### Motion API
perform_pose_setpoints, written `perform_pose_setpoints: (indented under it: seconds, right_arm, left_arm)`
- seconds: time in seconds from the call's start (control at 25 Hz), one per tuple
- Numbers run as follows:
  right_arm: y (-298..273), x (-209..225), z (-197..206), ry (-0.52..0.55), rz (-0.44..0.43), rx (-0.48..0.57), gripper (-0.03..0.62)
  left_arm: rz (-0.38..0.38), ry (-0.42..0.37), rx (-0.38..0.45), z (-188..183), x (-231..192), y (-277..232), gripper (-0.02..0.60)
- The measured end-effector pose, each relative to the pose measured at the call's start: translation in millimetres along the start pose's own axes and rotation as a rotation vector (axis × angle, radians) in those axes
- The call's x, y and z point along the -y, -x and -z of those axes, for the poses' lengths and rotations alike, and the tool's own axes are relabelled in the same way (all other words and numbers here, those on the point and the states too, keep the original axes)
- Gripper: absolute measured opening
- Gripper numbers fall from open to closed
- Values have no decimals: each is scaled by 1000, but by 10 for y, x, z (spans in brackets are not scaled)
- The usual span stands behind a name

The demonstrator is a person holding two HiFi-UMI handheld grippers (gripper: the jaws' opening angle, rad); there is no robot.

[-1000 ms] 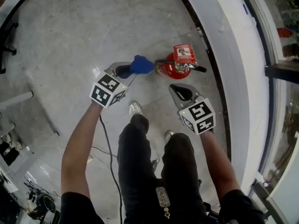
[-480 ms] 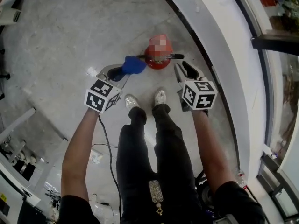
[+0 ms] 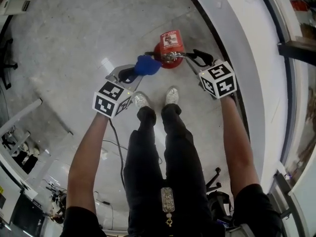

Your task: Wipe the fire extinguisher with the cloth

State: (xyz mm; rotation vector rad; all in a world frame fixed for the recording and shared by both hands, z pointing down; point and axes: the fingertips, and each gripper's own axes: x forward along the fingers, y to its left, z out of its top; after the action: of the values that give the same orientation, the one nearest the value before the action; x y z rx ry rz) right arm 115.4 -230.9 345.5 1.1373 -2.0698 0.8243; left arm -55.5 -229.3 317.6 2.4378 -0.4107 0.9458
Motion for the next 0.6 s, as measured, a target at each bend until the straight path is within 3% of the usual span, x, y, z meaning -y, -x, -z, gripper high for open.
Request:
perform_pose_setpoints:
  seconds: [0.16, 0.32, 0.44, 0.6]
  right_arm:
    - [-81, -113, 119, 323, -140, -173, 138]
    - [-179, -213, 215, 517, -213, -315, 102]
    - [-204, -308, 289, 497, -236, -326, 98]
    - [-153, -321, 329, 399, -163, -321, 98]
  left_arm:
    - [-35, 41, -9, 113, 58, 9, 60]
    - [-72, 78, 6, 153, 91, 31, 60]
    - [-107, 111, -8, 295, 108, 123, 60]
    - [-113, 128, -26, 454, 220, 214, 60]
